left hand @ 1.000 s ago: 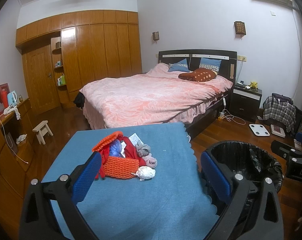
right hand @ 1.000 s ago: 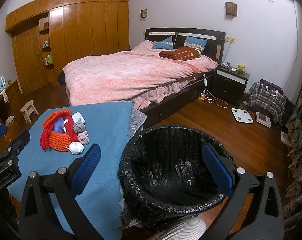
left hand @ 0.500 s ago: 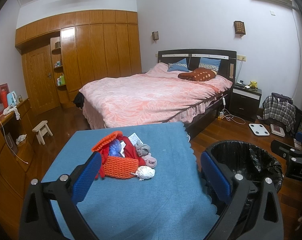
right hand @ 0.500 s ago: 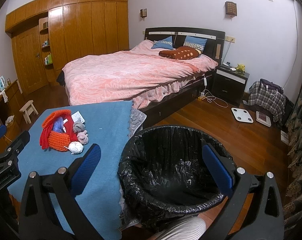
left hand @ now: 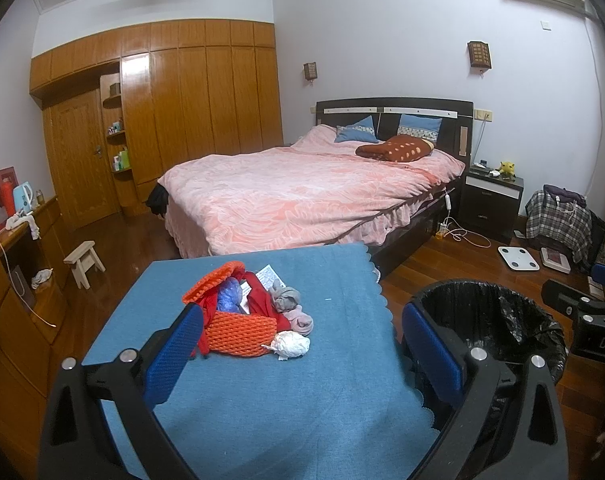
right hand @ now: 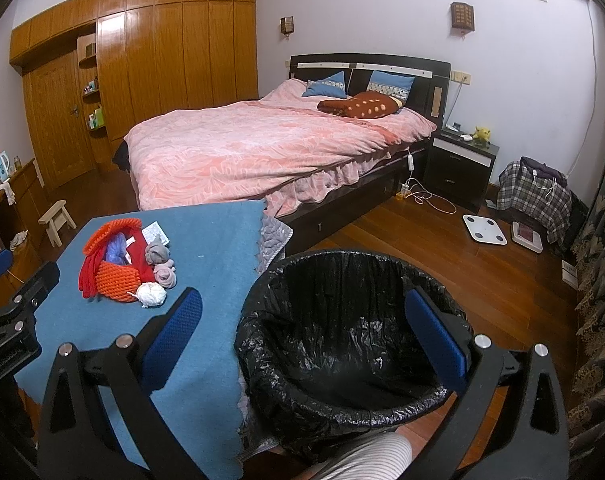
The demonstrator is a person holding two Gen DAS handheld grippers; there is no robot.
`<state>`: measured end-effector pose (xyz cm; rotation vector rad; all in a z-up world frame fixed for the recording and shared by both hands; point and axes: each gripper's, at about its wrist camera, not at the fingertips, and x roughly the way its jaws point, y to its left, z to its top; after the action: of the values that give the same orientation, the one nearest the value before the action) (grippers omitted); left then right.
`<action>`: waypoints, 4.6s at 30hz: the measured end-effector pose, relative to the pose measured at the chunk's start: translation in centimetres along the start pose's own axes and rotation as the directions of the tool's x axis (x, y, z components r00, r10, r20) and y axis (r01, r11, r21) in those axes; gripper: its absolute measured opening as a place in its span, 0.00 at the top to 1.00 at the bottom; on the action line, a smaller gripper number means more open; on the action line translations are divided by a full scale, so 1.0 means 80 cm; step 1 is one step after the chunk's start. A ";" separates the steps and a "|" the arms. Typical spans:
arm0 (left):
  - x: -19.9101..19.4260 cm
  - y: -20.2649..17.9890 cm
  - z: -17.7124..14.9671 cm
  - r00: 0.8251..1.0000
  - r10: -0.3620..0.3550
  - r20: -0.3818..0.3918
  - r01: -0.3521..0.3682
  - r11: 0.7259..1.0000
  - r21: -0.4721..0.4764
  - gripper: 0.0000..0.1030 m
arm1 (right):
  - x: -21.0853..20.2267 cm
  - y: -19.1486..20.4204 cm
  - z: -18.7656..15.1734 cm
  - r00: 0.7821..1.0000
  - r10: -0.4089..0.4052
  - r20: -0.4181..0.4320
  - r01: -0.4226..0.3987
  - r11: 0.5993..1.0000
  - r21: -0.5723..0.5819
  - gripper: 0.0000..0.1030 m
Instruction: Collect trash
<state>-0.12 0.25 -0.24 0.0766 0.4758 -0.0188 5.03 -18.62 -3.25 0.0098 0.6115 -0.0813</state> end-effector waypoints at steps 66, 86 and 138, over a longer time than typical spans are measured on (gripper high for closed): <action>0.207 0.184 -0.101 0.963 0.197 -0.187 -0.213 0.975 -0.071 0.06 | 0.259 0.224 -0.045 0.964 0.210 -0.165 -0.231 0.966 -0.120 0.07; 0.245 0.205 -0.138 0.944 0.186 -0.271 -0.222 0.969 -0.111 0.07 | 0.309 0.290 -0.077 0.904 0.270 -0.330 -0.352 0.910 -0.218 0.61; 0.263 0.097 -0.115 0.970 -0.103 -0.220 0.096 0.995 -0.039 0.97 | 0.309 0.197 -0.079 0.938 0.176 -0.299 -0.217 0.970 -0.111 0.70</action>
<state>14.66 8.68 -17.54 0.0267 0.7029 -0.1028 22.78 -4.52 -22.85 -0.0562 0.9040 0.1621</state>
